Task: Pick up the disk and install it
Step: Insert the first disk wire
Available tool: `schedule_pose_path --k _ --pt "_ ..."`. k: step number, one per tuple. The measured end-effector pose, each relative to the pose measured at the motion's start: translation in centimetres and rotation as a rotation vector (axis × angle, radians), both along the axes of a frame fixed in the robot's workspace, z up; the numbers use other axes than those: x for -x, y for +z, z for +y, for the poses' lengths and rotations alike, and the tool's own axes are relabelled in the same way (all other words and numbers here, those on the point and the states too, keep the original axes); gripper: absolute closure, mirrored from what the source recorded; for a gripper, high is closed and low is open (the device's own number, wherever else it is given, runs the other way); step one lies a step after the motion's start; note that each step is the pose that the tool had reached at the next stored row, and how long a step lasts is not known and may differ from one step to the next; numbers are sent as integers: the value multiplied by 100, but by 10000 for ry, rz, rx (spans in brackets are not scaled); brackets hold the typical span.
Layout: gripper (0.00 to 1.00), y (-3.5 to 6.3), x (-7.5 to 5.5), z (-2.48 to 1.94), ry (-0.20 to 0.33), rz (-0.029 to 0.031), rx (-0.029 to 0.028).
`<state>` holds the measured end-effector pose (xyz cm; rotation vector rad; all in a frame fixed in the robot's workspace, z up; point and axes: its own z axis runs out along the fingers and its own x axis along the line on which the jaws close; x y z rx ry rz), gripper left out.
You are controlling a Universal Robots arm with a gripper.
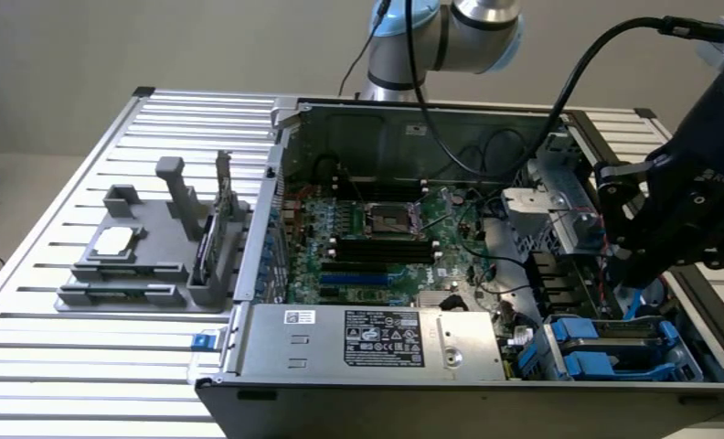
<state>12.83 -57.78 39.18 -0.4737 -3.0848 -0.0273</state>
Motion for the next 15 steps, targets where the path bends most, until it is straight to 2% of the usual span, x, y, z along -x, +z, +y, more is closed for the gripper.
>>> schedule_pose_path --k 7,15 --pt "75 -16 0 0 -1054 -27 0" --pt "75 -30 0 1 -2125 -83 -4"
